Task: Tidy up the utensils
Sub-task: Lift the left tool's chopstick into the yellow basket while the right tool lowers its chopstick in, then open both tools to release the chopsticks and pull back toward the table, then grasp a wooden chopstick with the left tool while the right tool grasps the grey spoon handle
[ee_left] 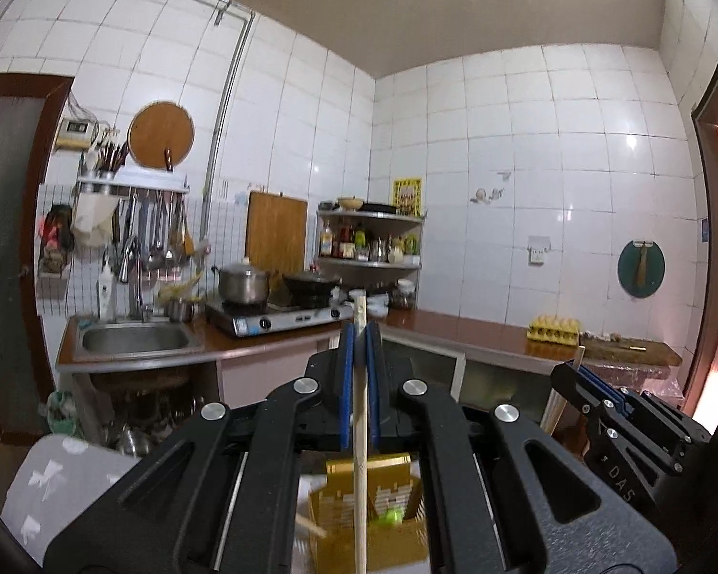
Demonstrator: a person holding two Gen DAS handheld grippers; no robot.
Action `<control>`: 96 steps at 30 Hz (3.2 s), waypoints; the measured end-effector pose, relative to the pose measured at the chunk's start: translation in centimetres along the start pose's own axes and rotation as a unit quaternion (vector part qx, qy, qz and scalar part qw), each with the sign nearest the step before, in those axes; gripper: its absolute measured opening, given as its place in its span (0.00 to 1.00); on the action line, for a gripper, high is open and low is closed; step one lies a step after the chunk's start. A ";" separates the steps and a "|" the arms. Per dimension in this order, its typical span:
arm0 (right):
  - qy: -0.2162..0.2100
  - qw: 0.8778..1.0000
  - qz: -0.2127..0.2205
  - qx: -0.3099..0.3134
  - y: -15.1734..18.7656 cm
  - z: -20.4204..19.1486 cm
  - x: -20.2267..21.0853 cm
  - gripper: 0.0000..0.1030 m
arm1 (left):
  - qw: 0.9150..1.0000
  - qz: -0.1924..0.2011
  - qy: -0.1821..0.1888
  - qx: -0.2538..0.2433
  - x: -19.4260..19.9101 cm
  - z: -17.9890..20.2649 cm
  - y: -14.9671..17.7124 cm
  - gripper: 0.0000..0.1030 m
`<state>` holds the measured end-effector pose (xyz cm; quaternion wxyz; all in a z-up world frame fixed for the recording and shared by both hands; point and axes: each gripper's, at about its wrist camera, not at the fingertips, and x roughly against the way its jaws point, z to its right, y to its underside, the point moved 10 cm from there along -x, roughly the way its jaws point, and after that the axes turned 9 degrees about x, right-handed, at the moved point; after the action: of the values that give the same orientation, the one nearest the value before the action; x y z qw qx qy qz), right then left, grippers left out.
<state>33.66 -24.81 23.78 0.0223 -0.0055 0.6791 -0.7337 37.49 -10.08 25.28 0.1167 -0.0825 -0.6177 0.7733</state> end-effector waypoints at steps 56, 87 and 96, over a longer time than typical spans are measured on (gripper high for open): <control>0.039 0.977 -0.211 0.002 15.7 2.4 5.1 0.81 | 0.981 -0.165 -0.105 0.019 5.8 -11.0 15.6 0.96; 0.055 0.922 -0.382 -0.020 31.9 1.5 9.8 0.72 | 0.917 -0.394 -0.069 0.008 6.6 -8.2 33.5 0.91; 0.038 0.910 -0.412 -0.023 33.3 0.5 9.5 0.51 | 0.899 -0.433 -0.057 -0.016 5.9 -6.7 35.8 0.63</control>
<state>25.06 -28.25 -9.60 -0.3078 -0.2577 0.6333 -0.6616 30.83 -9.68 -10.97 0.4033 0.2354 -0.6102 0.6400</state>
